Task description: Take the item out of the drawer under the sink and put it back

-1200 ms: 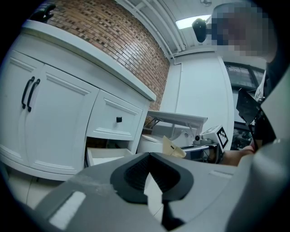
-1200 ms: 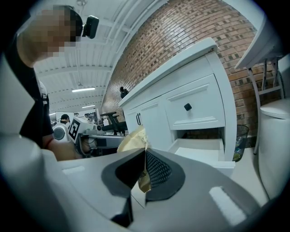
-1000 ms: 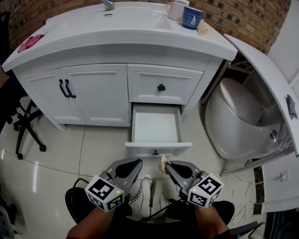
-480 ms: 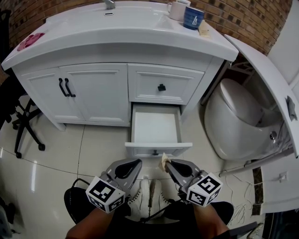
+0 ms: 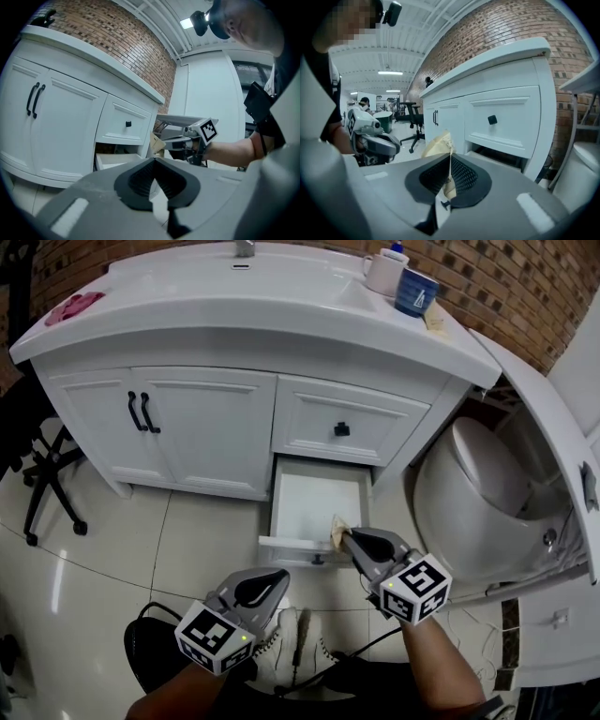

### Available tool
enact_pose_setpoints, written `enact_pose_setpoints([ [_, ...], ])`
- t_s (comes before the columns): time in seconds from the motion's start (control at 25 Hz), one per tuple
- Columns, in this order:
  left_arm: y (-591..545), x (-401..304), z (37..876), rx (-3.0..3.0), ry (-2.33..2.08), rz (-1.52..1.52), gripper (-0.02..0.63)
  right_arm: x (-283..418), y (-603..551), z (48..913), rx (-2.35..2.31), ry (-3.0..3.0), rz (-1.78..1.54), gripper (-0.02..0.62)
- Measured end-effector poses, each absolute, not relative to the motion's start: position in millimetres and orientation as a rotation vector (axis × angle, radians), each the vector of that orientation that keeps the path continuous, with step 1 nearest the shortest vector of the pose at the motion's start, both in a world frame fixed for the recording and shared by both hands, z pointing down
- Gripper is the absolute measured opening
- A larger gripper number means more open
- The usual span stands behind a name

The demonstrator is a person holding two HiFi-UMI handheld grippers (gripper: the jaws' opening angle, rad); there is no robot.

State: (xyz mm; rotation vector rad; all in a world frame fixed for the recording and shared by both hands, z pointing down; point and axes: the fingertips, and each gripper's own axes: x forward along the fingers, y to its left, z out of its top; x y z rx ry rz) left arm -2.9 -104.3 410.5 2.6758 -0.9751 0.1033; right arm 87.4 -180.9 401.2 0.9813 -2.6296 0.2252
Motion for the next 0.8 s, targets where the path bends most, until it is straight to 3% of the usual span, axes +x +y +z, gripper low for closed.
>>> enact_pose_setpoints([
  [0.28, -109, -8, 412, 2.665, -0.971, 0.082, 0.006, 85, -265, 434, 0.856, -2.328, -0.042, 0.009],
  [0.8, -118, -22, 417, 2.633, -1.004, 0.073, 0.006, 75, -327, 566, 0.490, -1.843, -0.194, 0.011],
])
